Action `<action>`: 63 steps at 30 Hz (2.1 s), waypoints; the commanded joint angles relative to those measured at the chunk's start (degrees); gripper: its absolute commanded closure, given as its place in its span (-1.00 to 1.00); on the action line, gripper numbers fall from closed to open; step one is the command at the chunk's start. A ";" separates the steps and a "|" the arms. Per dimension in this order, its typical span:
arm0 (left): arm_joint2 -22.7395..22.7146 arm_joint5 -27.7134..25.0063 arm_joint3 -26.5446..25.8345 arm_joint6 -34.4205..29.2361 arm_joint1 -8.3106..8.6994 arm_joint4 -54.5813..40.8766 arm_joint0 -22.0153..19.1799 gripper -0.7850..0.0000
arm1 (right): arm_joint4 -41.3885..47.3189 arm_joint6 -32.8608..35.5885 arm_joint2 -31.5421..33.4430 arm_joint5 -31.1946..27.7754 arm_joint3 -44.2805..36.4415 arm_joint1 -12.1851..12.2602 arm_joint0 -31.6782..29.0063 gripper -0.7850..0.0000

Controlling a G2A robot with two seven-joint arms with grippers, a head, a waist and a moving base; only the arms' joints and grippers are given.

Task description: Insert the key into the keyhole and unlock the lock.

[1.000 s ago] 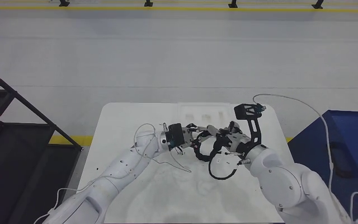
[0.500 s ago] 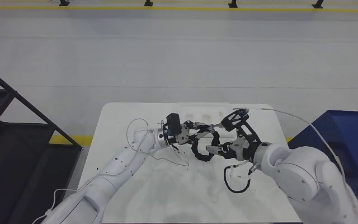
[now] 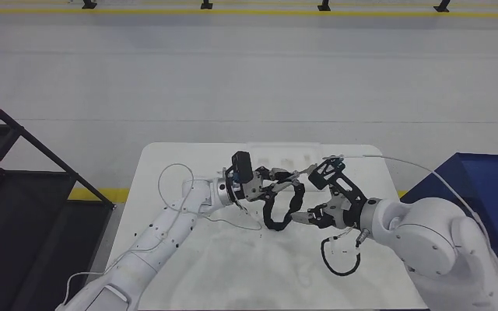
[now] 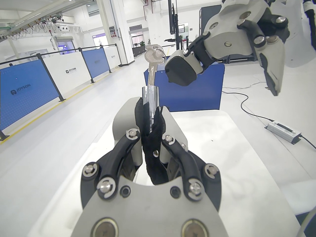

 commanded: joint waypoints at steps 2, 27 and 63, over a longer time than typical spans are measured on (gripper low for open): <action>-0.71 0.88 -1.82 -2.09 0.21 -0.22 0.74 1.00 | 1.95 -2.61 -0.36 -3.06 0.83 -0.03 -0.90 -1.00; 0.66 0.06 -0.82 -6.66 -0.62 -2.28 0.10 1.00 | -2.88 -5.50 -2.33 -37.30 5.24 3.28 6.41 -1.00; 1.20 -3.35 -2.58 -2.13 0.33 6.25 0.08 1.00 | -5.71 -6.66 -7.83 -38.47 4.00 11.15 13.69 0.72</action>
